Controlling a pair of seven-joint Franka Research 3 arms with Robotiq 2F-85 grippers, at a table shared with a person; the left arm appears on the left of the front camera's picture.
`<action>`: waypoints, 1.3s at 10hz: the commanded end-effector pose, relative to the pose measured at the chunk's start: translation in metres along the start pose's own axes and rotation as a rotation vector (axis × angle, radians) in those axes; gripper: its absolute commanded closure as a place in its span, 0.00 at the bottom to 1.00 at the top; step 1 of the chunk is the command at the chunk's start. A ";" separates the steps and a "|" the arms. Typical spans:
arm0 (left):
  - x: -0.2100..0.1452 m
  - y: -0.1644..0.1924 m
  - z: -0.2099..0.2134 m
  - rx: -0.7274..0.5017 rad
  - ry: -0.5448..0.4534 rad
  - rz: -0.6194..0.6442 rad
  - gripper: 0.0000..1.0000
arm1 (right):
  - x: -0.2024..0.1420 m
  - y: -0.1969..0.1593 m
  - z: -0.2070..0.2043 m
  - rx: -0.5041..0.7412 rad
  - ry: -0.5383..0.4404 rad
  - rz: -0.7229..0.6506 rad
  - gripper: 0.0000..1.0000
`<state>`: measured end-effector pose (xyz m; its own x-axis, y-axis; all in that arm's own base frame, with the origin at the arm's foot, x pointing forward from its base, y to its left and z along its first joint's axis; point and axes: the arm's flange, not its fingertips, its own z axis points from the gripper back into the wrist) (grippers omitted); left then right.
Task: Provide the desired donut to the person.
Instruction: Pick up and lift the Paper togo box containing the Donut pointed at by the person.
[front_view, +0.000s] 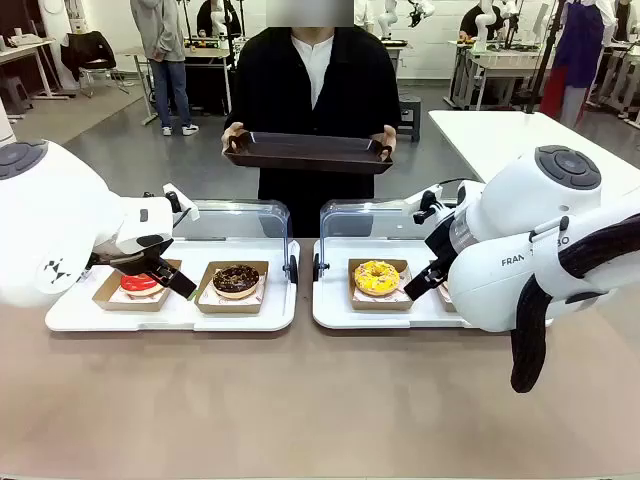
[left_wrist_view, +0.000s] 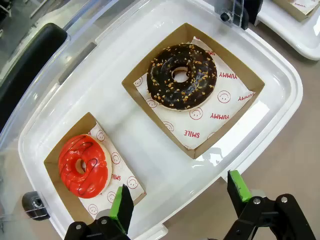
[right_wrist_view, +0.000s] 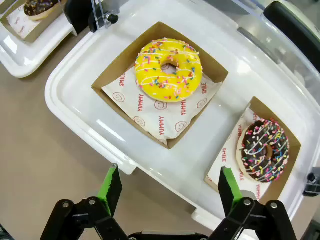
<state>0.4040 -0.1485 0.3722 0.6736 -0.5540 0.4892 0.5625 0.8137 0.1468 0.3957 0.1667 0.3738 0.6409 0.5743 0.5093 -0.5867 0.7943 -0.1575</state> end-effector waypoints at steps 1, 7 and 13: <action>0.000 0.000 0.000 0.000 0.000 0.000 0.00 | 0.000 0.000 0.000 0.000 0.000 0.000 0.00; 0.000 0.000 0.000 0.000 0.000 0.000 0.00 | 0.000 0.000 0.000 0.000 0.000 0.000 0.00; 0.000 0.000 0.000 0.000 0.000 0.000 0.00 | 0.000 0.000 0.000 0.000 0.000 0.000 0.00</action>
<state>0.4040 -0.1486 0.3722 0.6736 -0.5540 0.4892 0.5626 0.8136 0.1468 0.3958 0.1666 0.3739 0.6411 0.5741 0.5093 -0.5864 0.7946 -0.1575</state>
